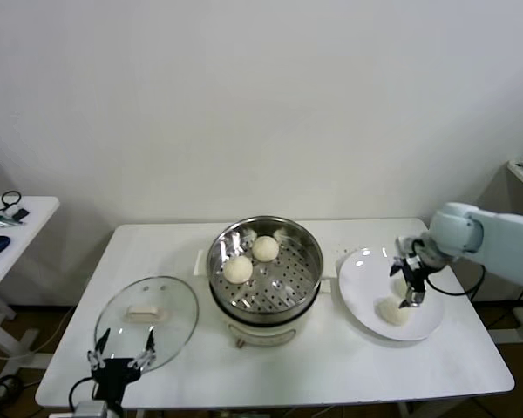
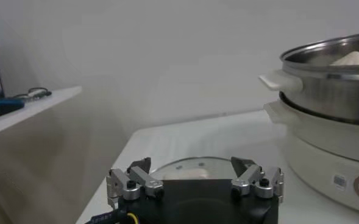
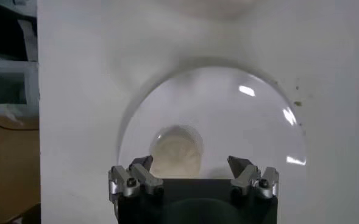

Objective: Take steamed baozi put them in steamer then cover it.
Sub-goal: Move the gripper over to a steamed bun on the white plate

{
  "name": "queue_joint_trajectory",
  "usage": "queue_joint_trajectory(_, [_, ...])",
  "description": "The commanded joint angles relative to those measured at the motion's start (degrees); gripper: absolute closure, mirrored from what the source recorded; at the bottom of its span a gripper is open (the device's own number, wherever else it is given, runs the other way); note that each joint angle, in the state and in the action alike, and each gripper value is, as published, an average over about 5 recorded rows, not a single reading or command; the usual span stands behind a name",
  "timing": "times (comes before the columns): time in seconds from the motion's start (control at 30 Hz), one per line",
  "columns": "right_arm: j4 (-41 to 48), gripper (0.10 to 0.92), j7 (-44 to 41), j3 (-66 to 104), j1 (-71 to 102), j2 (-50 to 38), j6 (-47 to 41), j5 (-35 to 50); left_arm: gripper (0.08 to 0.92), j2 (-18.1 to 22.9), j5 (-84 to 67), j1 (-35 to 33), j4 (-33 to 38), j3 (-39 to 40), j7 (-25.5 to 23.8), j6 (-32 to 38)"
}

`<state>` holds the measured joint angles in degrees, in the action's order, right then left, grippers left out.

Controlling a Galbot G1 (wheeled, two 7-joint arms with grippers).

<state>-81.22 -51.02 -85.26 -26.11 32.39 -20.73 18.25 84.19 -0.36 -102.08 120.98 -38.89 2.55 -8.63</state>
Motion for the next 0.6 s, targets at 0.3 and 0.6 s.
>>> queue_joint_trajectory(0.3, [7.68, 0.203, 2.45, 17.78, 20.92, 1.46, -0.70, -7.58, 0.177, 0.36, -0.35, -0.28, -0.16, 0.04, -1.61, -2.51])
queue_joint_trajectory(0.6, [7.38, 0.304, 2.48, 17.40, 19.61, 2.06, -1.14, -7.55, 0.177, 0.50, -0.34, -0.19, -0.13, 0.01, -1.40, -2.79])
